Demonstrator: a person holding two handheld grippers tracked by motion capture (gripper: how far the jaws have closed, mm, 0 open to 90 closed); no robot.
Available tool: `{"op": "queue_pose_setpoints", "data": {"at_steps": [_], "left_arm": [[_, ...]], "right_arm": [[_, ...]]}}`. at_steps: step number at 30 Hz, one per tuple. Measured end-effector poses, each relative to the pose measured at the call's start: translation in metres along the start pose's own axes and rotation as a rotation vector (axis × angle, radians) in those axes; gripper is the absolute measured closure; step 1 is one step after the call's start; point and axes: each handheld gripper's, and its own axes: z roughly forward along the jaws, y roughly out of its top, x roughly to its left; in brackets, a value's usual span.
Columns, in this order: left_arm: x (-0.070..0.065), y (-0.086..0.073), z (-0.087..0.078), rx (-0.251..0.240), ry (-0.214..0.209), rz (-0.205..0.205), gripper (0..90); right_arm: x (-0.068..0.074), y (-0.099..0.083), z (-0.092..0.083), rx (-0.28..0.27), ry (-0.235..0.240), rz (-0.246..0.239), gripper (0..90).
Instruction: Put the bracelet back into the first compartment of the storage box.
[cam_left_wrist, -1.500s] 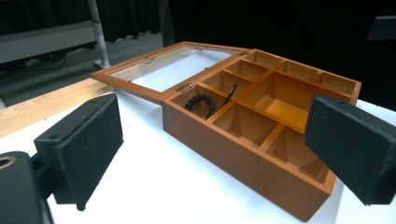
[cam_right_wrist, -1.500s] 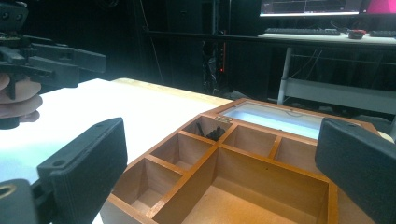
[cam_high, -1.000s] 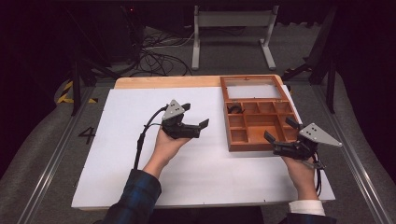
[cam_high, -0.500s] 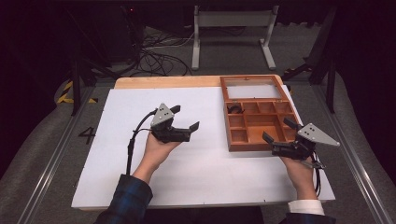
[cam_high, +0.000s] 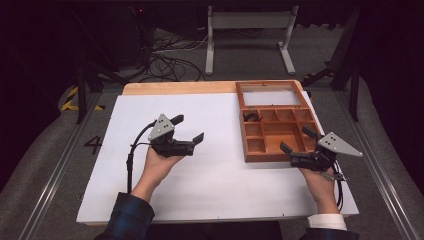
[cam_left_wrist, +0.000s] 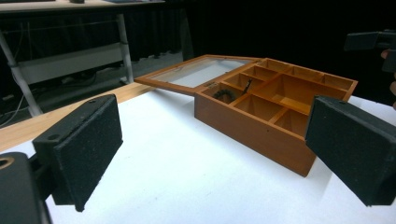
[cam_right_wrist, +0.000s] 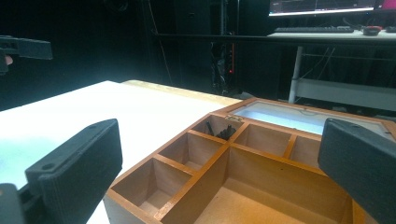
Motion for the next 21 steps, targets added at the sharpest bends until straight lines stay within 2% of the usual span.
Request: {"op": "queue_pose_setpoints", "data": {"at_steps": [7, 21], "left_arm": [[0.003, -0.004, -0.013, -0.002, 0.015, 0.003, 4.7], [0.011, -0.013, -0.039, -0.017, 0.047, -0.001, 4.6]], "right_arm": [[0.000, -0.001, 0.000, 0.001, 0.005, 0.013, 0.3], [-0.003, -0.003, 0.000, 0.014, 0.000, 0.010, 0.3]]}}
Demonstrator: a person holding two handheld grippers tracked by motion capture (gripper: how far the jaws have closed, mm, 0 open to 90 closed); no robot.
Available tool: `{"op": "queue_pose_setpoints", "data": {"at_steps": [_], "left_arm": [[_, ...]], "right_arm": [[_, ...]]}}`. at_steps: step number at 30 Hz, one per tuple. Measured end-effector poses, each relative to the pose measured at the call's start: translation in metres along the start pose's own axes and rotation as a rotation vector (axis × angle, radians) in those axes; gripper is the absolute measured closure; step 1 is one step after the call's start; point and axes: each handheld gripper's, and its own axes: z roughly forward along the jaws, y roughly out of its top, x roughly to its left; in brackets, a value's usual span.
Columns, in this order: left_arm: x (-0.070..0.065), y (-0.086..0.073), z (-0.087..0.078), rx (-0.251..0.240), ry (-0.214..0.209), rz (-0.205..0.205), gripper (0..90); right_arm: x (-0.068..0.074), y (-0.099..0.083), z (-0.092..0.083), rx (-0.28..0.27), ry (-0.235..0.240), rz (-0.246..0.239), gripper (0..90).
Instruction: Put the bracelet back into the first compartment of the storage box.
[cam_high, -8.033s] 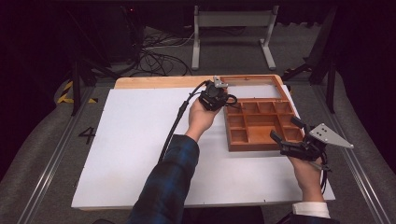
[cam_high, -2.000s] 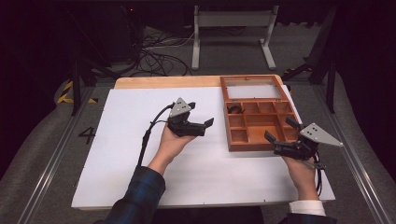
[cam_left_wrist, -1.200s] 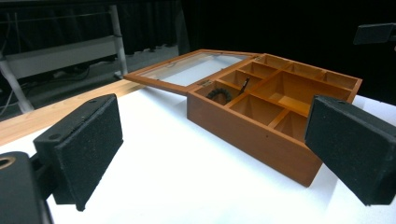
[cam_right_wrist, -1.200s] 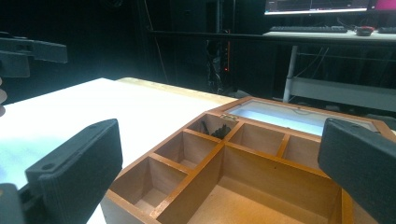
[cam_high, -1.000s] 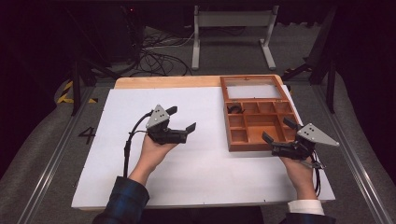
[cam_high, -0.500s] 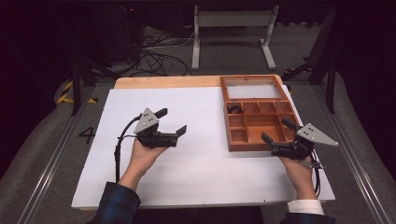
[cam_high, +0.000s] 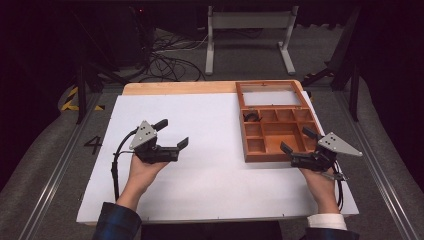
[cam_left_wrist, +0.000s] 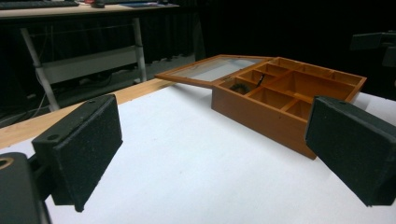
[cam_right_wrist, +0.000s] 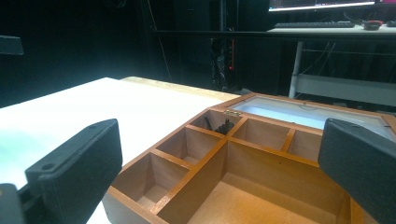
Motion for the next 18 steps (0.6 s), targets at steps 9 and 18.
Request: {"op": "queue_pose_setpoints", "data": {"at_steps": [9, 18], "left_arm": [[0.003, -0.008, -0.013, -0.006, 0.014, 0.004, 4.4], [0.009, -0.018, -0.028, -0.010, 0.028, -0.010, 4.3]], "right_arm": [[-0.001, -0.001, 0.000, -0.002, 0.000, 0.002, 0.3], [-0.001, -0.003, 0.002, 0.005, -0.004, -0.006, 0.0]]}}
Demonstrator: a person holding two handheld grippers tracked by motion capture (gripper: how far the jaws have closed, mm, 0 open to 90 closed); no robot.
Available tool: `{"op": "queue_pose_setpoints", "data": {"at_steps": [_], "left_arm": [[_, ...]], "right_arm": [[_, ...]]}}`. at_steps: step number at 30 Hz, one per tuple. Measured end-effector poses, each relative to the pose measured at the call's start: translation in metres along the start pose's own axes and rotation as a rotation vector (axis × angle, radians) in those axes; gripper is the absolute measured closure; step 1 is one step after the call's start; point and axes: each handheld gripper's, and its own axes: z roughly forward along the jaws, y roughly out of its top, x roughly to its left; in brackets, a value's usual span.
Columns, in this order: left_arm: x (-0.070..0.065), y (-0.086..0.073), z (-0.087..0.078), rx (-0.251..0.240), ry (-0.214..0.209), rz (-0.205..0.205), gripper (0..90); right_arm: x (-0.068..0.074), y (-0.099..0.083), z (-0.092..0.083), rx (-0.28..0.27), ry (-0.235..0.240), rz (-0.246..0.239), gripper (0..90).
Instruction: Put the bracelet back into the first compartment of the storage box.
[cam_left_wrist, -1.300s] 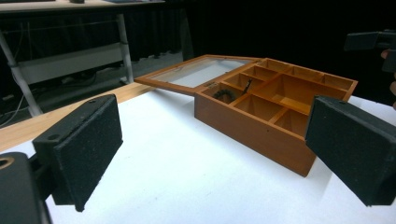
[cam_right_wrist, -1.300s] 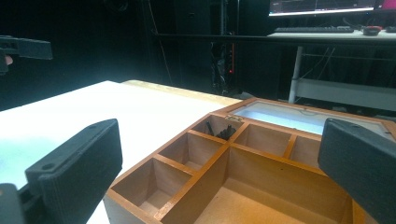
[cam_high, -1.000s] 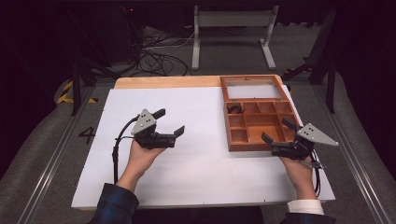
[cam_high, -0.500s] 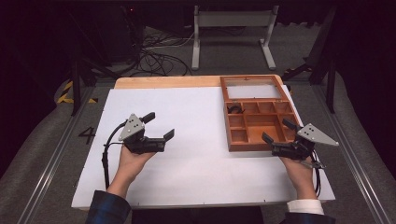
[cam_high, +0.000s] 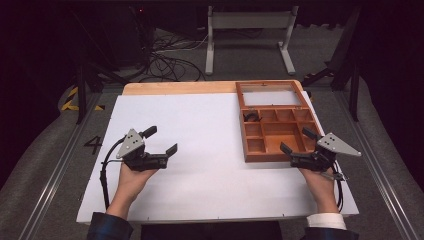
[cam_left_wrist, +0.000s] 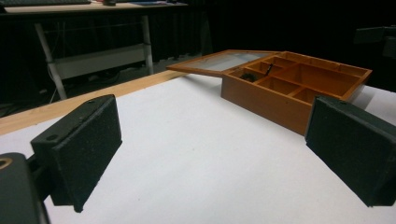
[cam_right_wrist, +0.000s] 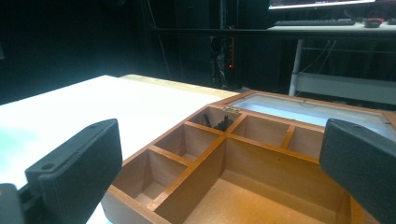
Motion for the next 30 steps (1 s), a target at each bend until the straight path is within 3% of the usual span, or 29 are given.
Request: {"op": "queue_pose_setpoints", "data": {"at_steps": [16, 21, 30], "left_arm": [[0.006, -0.013, -0.018, -0.015, 0.019, -0.028, 4.2], [0.007, -0.017, -0.024, -0.011, 0.031, -0.010, 4.0], [0.013, -0.023, -0.034, -0.012, 0.040, -0.014, 3.7]], "right_arm": [[-0.002, -0.001, -0.002, -0.009, -0.007, 0.011, 0.0], [-0.001, -0.001, -0.002, -0.008, -0.007, 0.007, 0.0], [-0.002, -0.001, -0.002, -0.011, -0.009, 0.008, 0.0]]}}
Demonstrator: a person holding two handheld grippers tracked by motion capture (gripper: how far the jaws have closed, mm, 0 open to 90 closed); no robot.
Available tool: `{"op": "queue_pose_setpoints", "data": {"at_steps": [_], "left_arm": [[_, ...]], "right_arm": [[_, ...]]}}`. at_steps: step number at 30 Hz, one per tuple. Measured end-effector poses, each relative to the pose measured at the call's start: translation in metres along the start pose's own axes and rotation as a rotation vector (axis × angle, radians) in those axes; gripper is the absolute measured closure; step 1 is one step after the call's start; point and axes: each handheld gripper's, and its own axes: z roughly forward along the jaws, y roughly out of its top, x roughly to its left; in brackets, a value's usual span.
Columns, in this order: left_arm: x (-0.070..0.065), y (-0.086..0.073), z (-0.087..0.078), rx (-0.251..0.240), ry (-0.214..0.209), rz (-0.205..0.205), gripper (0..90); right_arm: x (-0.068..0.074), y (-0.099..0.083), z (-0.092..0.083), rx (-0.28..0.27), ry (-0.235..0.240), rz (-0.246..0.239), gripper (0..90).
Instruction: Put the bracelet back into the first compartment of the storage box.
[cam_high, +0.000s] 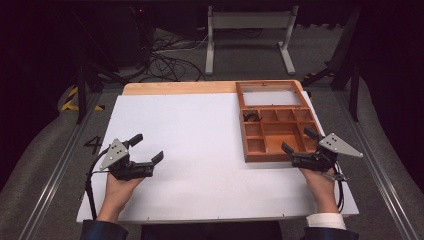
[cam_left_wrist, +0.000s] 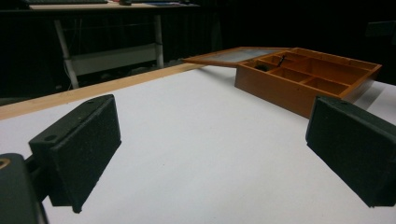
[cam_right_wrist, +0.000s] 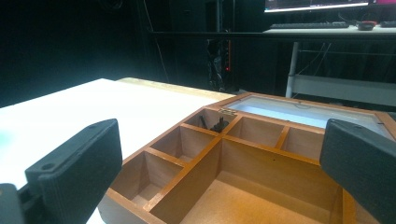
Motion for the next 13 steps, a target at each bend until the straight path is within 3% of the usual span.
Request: {"op": "queue_pose_setpoints", "data": {"at_steps": [9, 13], "left_arm": [[0.0024, -0.0029, 0.0000, 0.012, -0.005, -0.010, 3.2], [0.0022, -0.0055, 0.0046, 0.049, -0.025, -0.014, 2.1]], "right_arm": [[0.0003, -0.0009, 0.0012, 0.008, 0.003, -0.002, 0.0], [0.0008, -0.0004, 0.0004, 0.008, 0.009, -0.002, 0.0]]}}
